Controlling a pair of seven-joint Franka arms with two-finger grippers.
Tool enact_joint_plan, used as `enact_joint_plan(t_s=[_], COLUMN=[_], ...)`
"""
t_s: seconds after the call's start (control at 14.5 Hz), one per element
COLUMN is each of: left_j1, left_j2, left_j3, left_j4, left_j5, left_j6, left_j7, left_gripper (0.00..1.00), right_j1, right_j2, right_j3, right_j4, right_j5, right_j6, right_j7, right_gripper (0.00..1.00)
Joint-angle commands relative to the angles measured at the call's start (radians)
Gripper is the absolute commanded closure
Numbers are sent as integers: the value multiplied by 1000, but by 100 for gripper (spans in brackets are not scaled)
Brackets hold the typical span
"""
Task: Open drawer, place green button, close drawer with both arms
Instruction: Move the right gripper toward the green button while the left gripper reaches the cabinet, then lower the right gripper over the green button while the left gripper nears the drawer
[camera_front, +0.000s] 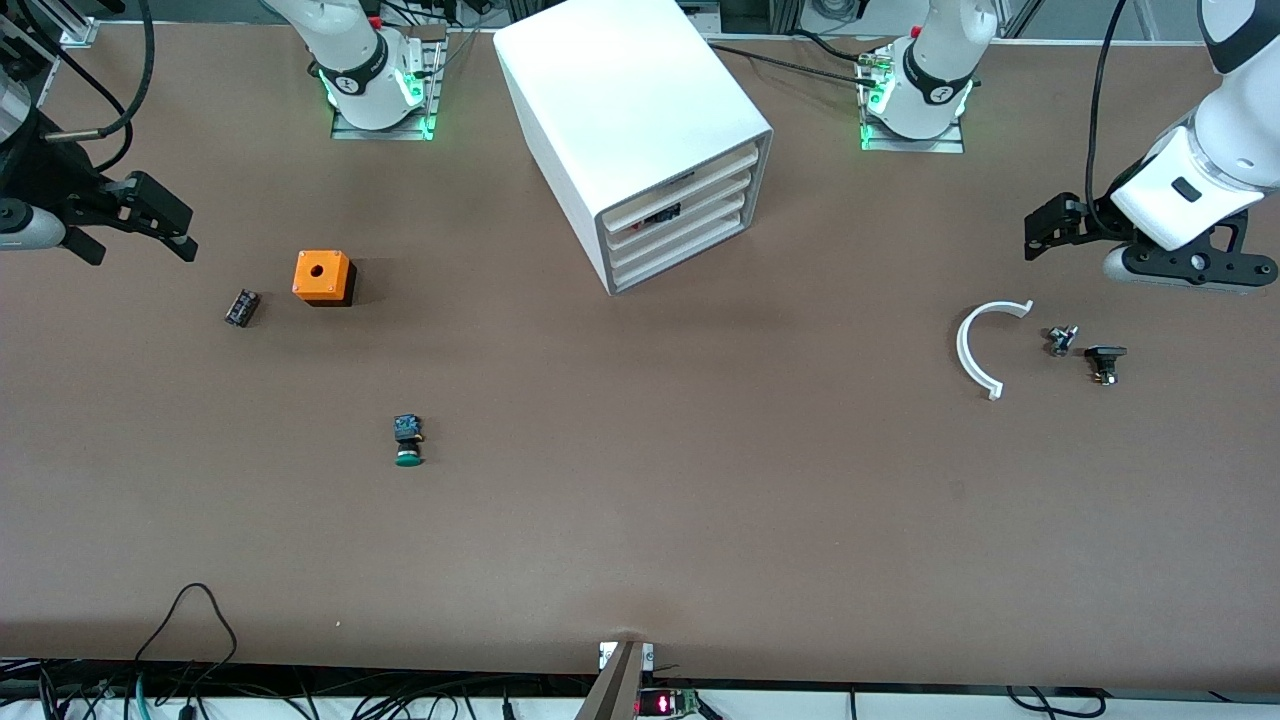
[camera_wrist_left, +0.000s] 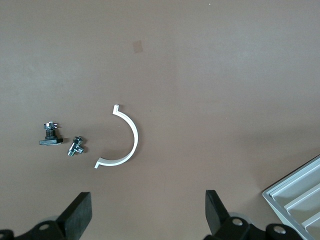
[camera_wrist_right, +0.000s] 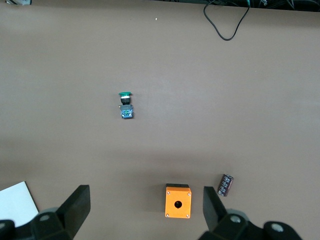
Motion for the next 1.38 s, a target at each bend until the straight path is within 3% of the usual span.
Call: enact_joint_plan(t_s=[0.0, 0.48, 0.69, 0.96, 1.31], left_j1=[-3, -2, -2, -5, -2], left_j2=[-16, -14, -14, 18, 157], left_j3=[-6, -21, -47, -72, -90], left_j4=[-1, -1, 1, -5, -22], left_j5=[-23, -24, -64, -132, -426], left_j6=[-16, -40, -85, -180, -194], left_j7=[2, 6, 11, 109, 196], left_gripper=[0, 0, 0, 0, 0], right_j1=[-3, -3, -2, 1, 58], right_j2=[12, 18, 79, 176, 291], right_j3=[6, 6, 7, 7, 7], right_j4=[30, 22, 20, 22, 14], right_j5=[1, 6, 15, 98, 144], right_j6=[-25, -28, -58, -49, 75], right_j7=[-9, -8, -11, -68, -74], right_gripper=[0, 0, 0, 0, 0])
